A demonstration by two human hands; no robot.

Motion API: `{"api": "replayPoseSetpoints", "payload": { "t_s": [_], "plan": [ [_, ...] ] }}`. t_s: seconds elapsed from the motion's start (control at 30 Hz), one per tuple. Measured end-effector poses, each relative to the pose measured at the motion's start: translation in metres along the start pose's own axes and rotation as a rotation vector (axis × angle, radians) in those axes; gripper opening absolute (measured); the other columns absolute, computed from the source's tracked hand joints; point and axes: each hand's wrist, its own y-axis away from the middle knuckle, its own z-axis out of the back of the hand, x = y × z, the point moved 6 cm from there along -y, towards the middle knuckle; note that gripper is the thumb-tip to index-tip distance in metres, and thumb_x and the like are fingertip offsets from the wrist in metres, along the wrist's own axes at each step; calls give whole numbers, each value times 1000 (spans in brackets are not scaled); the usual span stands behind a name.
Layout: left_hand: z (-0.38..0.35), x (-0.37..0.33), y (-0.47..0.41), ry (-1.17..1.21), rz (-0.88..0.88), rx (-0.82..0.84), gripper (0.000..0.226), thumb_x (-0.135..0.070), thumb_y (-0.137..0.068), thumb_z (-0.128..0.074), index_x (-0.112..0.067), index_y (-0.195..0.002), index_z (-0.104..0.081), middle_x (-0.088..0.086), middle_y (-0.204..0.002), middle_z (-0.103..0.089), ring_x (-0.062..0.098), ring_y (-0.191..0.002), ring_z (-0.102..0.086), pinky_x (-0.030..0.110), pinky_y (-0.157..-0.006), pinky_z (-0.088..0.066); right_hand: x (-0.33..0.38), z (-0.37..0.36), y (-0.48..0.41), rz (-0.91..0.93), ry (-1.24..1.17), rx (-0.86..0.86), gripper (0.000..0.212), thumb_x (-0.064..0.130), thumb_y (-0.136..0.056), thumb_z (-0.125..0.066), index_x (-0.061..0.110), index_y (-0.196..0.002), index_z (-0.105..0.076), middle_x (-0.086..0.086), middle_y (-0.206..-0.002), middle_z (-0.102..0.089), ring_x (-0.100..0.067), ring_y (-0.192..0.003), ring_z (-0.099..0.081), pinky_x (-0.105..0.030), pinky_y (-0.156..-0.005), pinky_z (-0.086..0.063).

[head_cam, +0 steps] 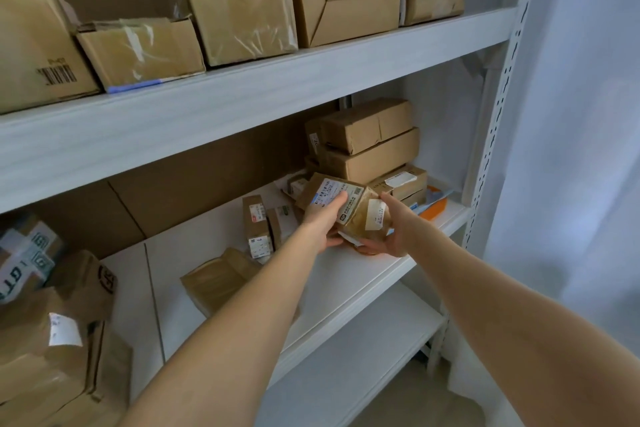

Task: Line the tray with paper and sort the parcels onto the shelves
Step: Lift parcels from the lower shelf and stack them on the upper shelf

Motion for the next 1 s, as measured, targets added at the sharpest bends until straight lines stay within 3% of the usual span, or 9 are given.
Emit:
{"api": "replayPoseSetpoints", "payload": {
  "t_s": [0.13, 0.23, 0.33, 0.43, 0.5, 0.63, 0.83, 1.0],
  "plan": [
    [2, 0, -14, -69, -105, -38, 53, -15, -87, -68, -13, -135, -48, 9, -129, -57, 24, -111, -58, 36, -78, -54, 9, -3, -5, 90, 156, -72, 59, 60, -94, -48, 8, -121, -50, -20, -111, -63, -34, -85, -70, -40, -55, -61],
    [4, 4, -22, -87, -117, -39, 57, -12, -86, -68, -13, -139, -46, 9, -130, -57, 26, -115, -57, 36, -81, -53, 16, 2, -12, 189, 276, -190, 56, 56, -98, -42, 9, -128, -50, -13, -111, -59, -29, -90, -68, -35, -59, -60],
    [1, 8, -29, -112, -109, -24, 50, -11, -88, -66, -12, -135, -50, 8, -122, -60, 21, -107, -58, 39, -89, -53, 21, 7, -15, 272, 347, -247, 48, 52, -99, -41, 11, -123, -50, -8, -103, -51, -26, -95, -62, -29, -56, -55],
    [1, 10, -34, -103, -115, -39, 52, -9, -89, -64, -12, -138, -47, 10, -123, -60, 20, -104, -57, 38, -90, -53, 22, 9, -21, 306, 363, -244, 47, 49, -100, -43, 9, -121, -52, -10, -105, -53, -26, -95, -63, -30, -74, -58],
    [2, 12, -37, -89, -108, -48, 50, -10, -89, -63, -13, -136, -47, 9, -124, -60, 20, -102, -58, 38, -87, -54, 23, 8, -27, 341, 374, -237, 50, 50, -98, -47, 7, -124, -52, -13, -121, -56, -29, -107, -61, -34, -82, -55],
    [7, 19, -44, -35, -60, -69, 38, -13, -91, -61, -12, -127, -52, 7, -119, -63, 22, -99, -62, 37, -81, -55, 27, 3, -35, 488, 422, -256, 88, 67, -79, -62, 15, -146, -38, -10, -148, -43, -33, -130, -47, -46, -101, -46],
    [6, 21, -54, -113, -97, -56, 39, -13, -90, -60, -19, -127, -55, 5, -120, -63, 22, -106, -62, 37, -82, -55, 36, -6, -44, 644, 663, -269, 117, 64, -65, -78, 23, -155, -15, -7, -159, -19, -33, -143, -27, -53, -111, -36],
    [13, 22, -63, -152, -126, -81, 46, -9, -90, -57, -17, -135, -50, 6, -123, -61, 21, -106, -61, 32, -75, -54, 37, -16, -50, 718, 1008, -282, 125, 59, -63, -83, 24, -155, -7, -7, -156, -19, -32, -143, -24, -54, -113, -34]
  ]
}}
